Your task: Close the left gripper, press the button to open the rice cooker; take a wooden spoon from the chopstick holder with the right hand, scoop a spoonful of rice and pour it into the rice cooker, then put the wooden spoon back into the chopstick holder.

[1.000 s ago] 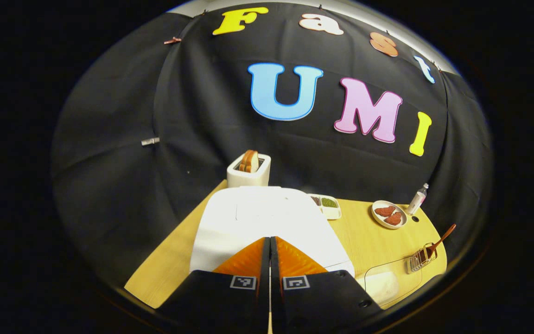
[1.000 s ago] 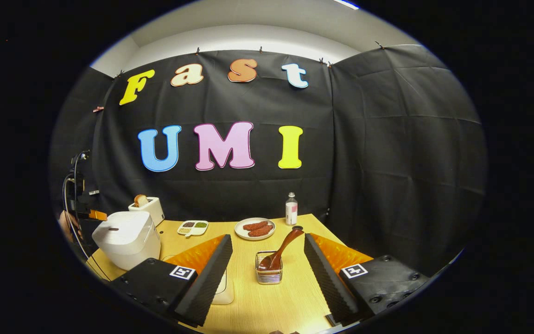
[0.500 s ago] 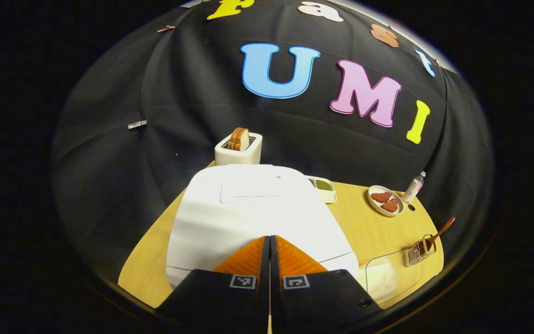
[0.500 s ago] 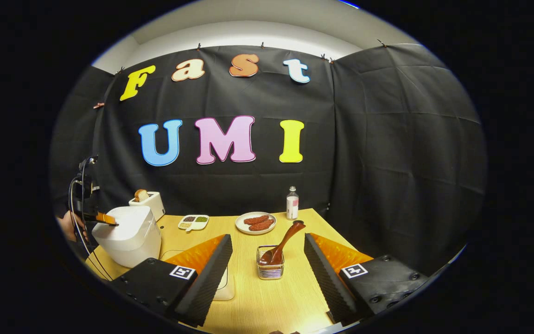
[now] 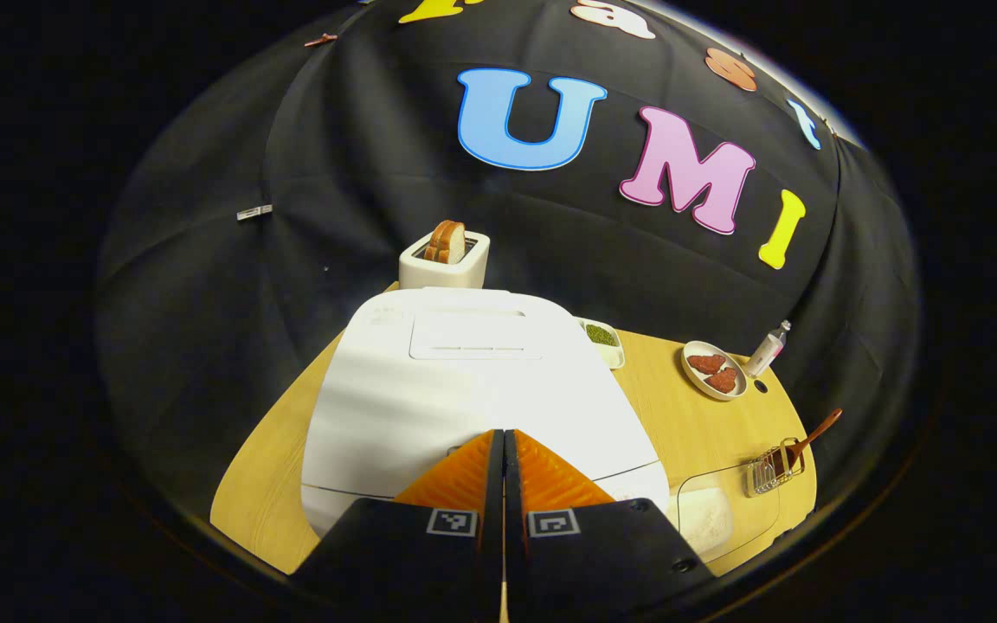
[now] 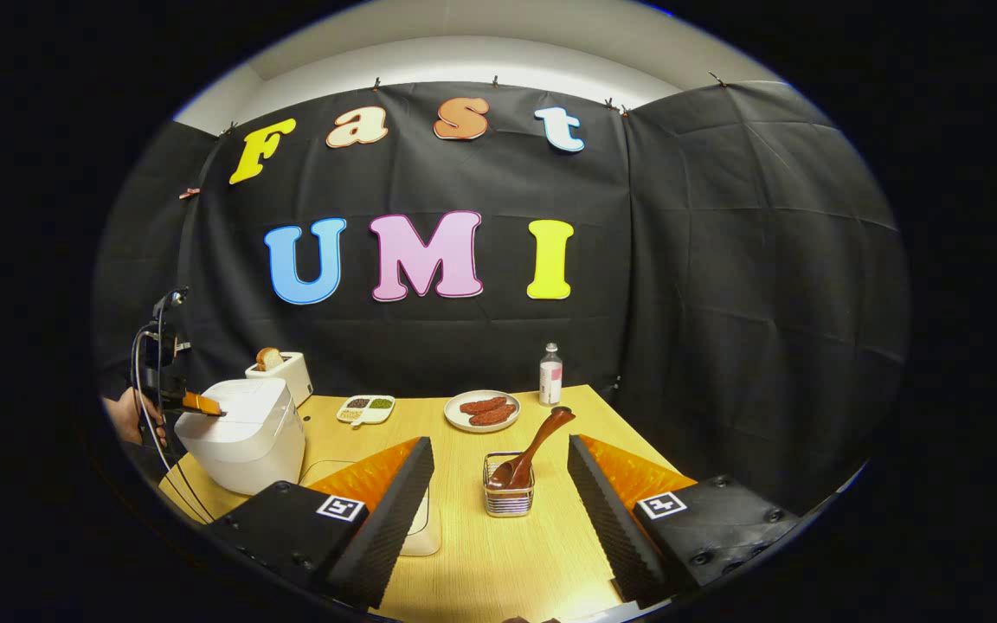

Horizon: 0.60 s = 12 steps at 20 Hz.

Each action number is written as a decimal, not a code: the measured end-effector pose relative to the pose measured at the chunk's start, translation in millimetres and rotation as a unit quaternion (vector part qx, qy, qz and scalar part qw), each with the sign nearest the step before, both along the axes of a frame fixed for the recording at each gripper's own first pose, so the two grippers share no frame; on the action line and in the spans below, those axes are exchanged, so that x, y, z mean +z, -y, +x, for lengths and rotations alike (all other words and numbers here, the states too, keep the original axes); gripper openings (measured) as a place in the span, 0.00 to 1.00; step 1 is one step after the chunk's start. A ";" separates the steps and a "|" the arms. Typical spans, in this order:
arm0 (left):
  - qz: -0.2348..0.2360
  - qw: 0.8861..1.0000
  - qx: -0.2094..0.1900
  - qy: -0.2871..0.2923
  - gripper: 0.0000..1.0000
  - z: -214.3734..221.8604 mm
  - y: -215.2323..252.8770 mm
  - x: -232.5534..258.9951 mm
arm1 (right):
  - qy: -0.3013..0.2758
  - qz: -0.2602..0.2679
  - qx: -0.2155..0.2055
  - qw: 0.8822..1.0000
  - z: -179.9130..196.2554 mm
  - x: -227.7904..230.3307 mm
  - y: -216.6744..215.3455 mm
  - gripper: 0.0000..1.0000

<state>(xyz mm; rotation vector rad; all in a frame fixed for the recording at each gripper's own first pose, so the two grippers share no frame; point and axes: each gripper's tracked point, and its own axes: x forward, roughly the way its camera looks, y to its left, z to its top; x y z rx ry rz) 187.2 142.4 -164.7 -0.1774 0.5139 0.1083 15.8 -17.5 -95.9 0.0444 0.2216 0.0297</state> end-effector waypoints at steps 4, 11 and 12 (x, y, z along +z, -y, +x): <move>0.030 0.998 -0.003 0.047 0.08 -1.7 7.1 43.0 | 0.008 -0.003 0.008 1.000 0.7 5.0 3.3 0.98; 0.069 0.984 0.006 0.164 0.08 -26.0 36.6 132.5 | 0.012 0.015 0.007 1.000 14.3 5.9 19.9 0.98; 0.072 0.981 0.005 0.181 0.08 -33.7 43.4 141.2 | 0.011 0.015 0.008 1.000 16.2 4.9 21.6 0.98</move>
